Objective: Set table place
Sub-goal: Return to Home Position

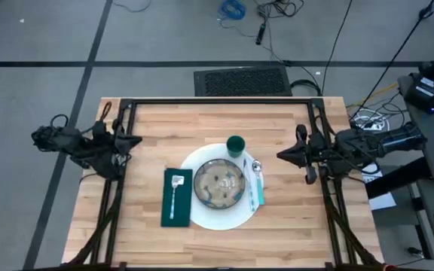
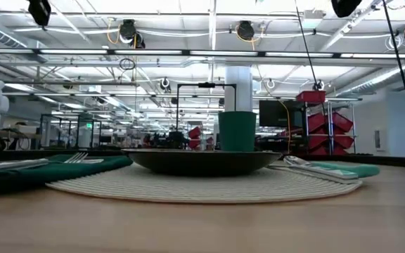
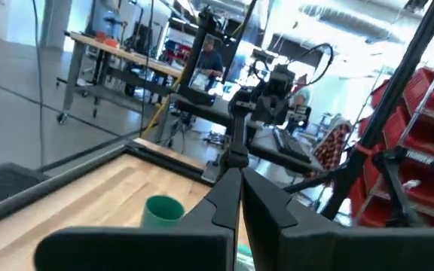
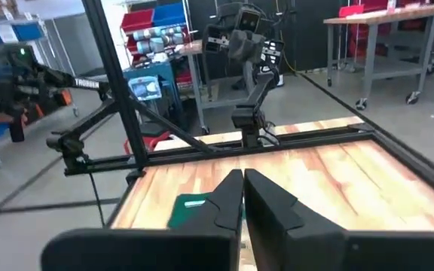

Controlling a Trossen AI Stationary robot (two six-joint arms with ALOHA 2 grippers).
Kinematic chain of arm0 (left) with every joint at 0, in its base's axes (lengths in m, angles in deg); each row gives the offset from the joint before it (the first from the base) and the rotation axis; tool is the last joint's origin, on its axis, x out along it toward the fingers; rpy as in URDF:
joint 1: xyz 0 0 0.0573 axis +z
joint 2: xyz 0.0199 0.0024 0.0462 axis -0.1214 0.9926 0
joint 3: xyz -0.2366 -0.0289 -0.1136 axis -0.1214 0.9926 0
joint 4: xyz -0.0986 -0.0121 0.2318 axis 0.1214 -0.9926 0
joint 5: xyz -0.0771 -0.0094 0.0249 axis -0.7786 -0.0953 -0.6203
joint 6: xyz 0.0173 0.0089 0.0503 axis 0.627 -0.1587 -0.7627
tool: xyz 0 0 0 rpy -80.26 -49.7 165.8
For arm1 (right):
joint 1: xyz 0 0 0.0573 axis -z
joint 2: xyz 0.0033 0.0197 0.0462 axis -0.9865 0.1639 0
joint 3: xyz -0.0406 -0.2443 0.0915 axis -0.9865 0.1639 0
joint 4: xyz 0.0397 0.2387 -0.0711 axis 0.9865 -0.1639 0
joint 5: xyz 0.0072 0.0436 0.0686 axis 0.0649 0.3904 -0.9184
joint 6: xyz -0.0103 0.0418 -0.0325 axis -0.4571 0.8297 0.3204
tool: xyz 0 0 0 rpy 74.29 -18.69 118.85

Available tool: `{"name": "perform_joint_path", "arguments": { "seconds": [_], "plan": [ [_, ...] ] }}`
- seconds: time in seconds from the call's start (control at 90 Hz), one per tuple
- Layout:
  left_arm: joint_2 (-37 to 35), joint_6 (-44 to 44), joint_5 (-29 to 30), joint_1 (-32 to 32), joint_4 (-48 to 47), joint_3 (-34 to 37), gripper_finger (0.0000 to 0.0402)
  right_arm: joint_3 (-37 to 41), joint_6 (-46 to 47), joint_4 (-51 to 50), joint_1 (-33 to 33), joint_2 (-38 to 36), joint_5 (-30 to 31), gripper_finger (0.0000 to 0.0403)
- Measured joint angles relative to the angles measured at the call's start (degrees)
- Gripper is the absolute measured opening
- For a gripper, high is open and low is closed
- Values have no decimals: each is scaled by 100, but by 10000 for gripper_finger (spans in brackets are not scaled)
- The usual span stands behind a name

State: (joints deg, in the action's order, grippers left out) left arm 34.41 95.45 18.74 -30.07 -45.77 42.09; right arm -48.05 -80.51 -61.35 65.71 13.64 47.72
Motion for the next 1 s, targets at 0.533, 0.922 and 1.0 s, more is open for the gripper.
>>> {"name": "perform_joint_path", "arguments": {
  "seconds": [0.533,0.922,1.0],
  "plan": [
    [-128,-677,-1873,-2,-596,20,0,1575,-402,1750,-61,-1054,-469,0],
    [-325,-561,-1875,-2,498,843,0,3563,-84,3300,-15,-2037,-429,0],
    [-440,-218,-1882,0,624,1196,0,3618,-132,3291,-15,-2220,-447,0]
  ]
}}
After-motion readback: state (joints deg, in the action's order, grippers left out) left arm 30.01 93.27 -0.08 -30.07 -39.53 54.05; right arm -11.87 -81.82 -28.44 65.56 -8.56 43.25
